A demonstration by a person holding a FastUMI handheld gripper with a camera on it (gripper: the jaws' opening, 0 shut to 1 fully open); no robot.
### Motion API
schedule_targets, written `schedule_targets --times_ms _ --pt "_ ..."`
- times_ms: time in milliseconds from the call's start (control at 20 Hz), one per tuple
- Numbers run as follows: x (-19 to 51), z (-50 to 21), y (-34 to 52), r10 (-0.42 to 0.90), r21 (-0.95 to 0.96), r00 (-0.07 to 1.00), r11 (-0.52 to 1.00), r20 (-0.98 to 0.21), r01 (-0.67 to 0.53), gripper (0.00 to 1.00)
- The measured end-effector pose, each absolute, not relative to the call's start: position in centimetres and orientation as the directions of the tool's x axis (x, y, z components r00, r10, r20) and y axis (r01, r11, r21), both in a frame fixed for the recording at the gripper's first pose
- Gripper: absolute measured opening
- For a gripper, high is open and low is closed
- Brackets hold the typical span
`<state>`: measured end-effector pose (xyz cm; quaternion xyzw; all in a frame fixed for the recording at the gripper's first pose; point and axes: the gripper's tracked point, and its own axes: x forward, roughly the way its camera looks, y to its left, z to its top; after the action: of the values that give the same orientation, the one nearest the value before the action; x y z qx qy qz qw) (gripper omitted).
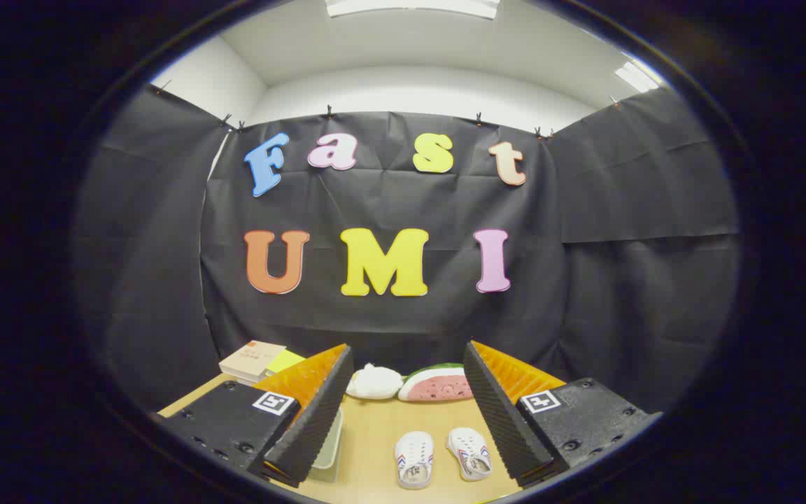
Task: Open the storage box then place both shoes into the box .Put the left shoe in first, then the right shoe, with the right side of both shoes facing outward in a uniform manner.
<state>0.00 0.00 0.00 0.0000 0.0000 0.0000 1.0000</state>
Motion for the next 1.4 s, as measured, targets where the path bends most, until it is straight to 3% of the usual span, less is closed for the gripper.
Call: schedule_targets --times_ms 900,1400 --pt "-1.2 3.2 3.7 0.062 -0.006 0.998 0.998 -0.003 -0.062 1.00" --pt "-0.4 1.4 2.9 0.031 -0.018 0.998 0.999 -0.049 -0.031 1.00"
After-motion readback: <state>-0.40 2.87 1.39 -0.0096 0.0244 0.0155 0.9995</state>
